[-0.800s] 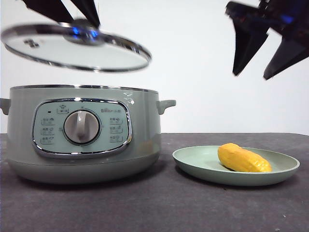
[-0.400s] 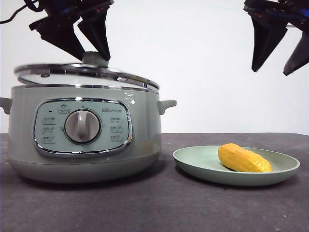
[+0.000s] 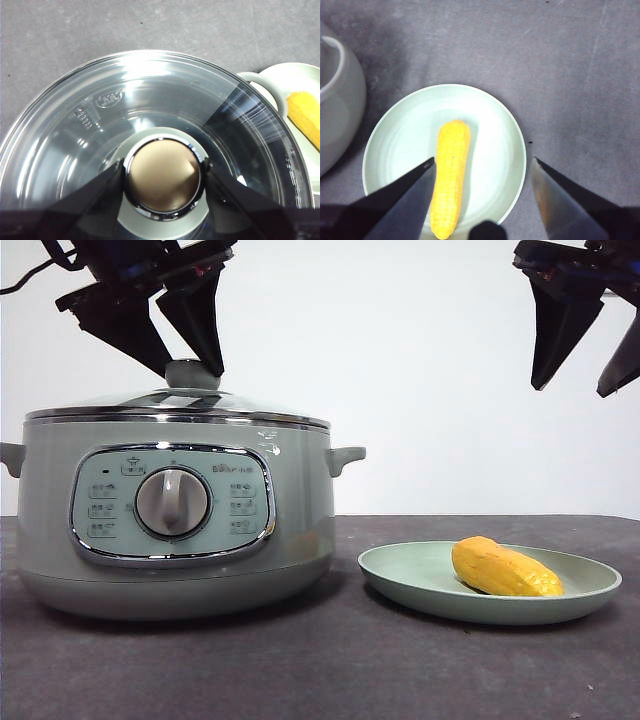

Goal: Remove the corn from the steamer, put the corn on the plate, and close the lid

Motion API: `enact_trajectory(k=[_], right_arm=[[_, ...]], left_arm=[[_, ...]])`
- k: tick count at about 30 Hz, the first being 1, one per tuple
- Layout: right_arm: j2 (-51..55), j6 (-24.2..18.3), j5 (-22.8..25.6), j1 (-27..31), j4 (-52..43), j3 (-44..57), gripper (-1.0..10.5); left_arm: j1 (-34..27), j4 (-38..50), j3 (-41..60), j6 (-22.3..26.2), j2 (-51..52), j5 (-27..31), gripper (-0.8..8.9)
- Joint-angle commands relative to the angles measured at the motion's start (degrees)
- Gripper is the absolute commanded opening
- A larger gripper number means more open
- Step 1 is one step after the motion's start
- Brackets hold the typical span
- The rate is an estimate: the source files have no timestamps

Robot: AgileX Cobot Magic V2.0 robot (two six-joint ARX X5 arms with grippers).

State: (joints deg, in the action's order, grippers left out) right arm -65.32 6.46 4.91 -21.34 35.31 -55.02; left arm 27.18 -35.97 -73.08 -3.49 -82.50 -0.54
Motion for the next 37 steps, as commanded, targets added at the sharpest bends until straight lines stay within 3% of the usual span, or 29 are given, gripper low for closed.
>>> enact_trajectory(k=[1,3,7,13,20,23,24,26,27,28,31,37], right_arm=[[-0.07,0.07,0.02,-0.02,-0.17,0.39,3.1],[-0.07,0.07,-0.04,-0.02,-0.15,0.39,3.1],[-0.07,0.07,-0.07,-0.02,-0.13,0.39,3.1],[-0.07,0.07,-0.13,-0.04,-0.09,0.39,3.1],[0.13,-1.46,-0.46,-0.04,3.21,0.39,3.1],[0.9,-1.44,-0.5,-0.13,4.26,0.39,3.1],[1.46,-1.42,-0.52,-0.17,4.42,0.39,2.7],[2.71,-1.42,-0.57,-0.39,4.63,0.39,1.4],[3.54,-1.42,-0.52,-0.7,4.72,0.42,0.5],[4.46,-1.42,-0.52,-1.07,4.74,0.44,-0.1],[7.56,-1.4,-0.42,-2.19,3.93,0.9,-0.1],[18.14,-0.66,-0.04,-5.07,-6.91,9.33,-0.2]], left_arm=[[0.28,0.31,-0.22,0.24,-0.7,0.42,0.02],[0.28,0.44,-0.22,0.24,-0.7,0.5,0.68],[0.26,0.76,-0.22,0.2,-0.7,0.5,4.63],[0.24,0.48,-0.24,0.15,0.87,0.48,4.71],[0.63,-2.45,-0.24,0.17,8.46,0.42,4.58],[0.63,-7.02,-0.24,0.83,12.46,0.35,2.99],[0.63,-9.05,-0.24,1.73,13.88,0.37,2.02],[0.63,-12.02,-0.24,3.28,15.76,0.42,0.22],[0.63,-13.44,-0.22,3.74,16.72,0.57,-0.16],[0.63,-14.4,-0.13,3.8,17.68,0.72,-0.08],[0.63,-13.97,1.6,3.82,21.38,3.17,-0.08],[1.16,-2.62,16.15,2.82,34.49,6.75,-0.08]])
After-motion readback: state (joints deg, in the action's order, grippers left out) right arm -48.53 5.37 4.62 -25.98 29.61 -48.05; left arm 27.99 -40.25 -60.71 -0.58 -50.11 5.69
